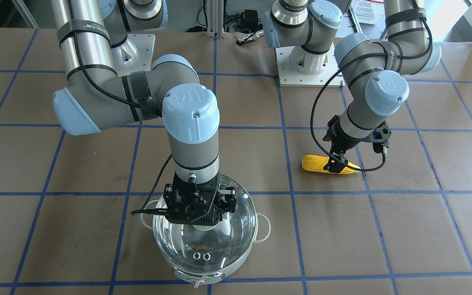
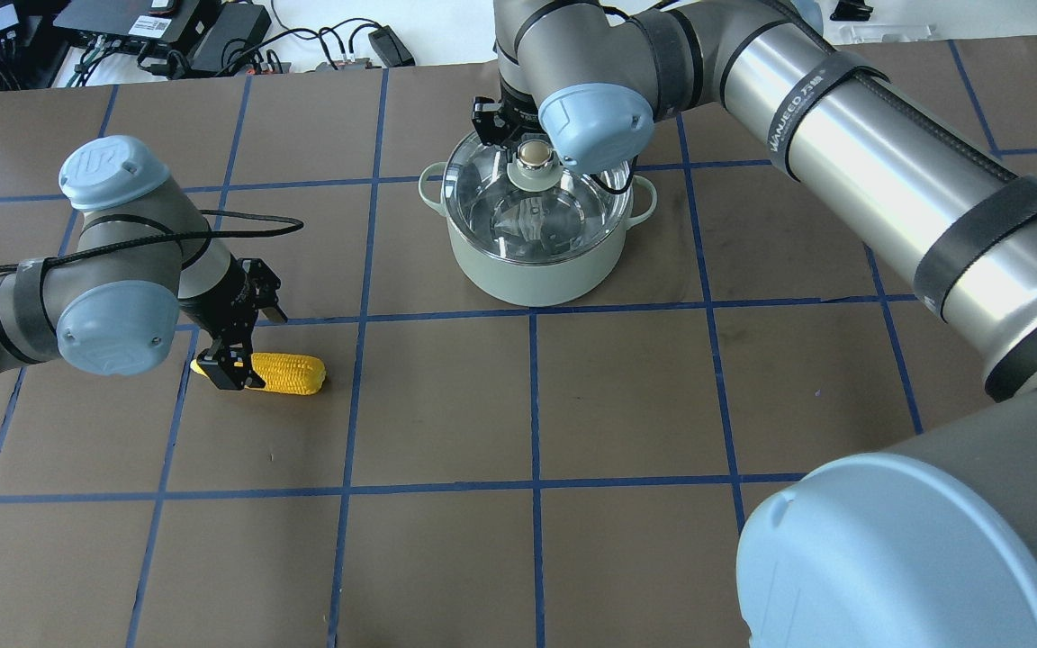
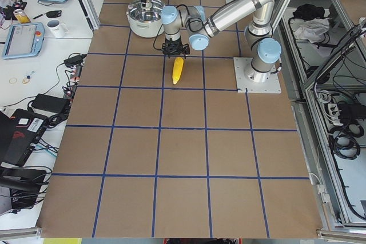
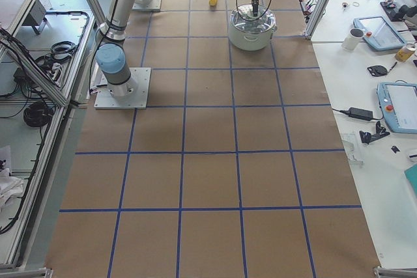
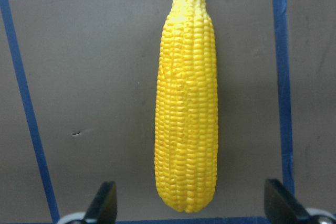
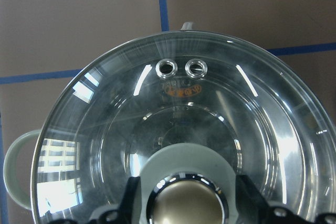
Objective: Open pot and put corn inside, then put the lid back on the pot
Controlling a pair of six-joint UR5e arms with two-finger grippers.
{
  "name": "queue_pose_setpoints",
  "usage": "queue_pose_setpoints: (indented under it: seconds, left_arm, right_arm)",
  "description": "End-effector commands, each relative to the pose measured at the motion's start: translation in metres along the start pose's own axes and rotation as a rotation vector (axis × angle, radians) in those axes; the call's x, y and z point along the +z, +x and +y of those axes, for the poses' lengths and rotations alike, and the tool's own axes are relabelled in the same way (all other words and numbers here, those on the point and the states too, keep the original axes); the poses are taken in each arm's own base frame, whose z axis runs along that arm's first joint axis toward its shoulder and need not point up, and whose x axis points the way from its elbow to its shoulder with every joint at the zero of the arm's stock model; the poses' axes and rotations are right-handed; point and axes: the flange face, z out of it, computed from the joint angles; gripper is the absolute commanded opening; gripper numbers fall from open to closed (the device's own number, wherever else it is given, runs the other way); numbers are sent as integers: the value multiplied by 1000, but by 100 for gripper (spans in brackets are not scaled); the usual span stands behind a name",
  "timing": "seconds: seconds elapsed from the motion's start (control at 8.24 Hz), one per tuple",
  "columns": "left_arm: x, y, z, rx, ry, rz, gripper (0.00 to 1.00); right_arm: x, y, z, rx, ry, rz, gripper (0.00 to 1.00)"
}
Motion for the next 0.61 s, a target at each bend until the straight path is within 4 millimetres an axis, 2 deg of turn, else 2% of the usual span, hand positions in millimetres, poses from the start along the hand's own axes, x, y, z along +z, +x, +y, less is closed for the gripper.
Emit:
queue_pose_setpoints:
  seconds: [0.0,0.24,0.49]
  left_arm:
    - [22,3,-34,-54,-24,-35,100]
    - [25,4,-39,-51,-22,-29,100]
    - [38,13,-43,-51,-13,-5,100]
  right_arm:
    - [4,0,0,-2,-6,0,54]
    - [3,0,0,5,-4,6,44]
    - [-2,0,-1,9,4,4,34]
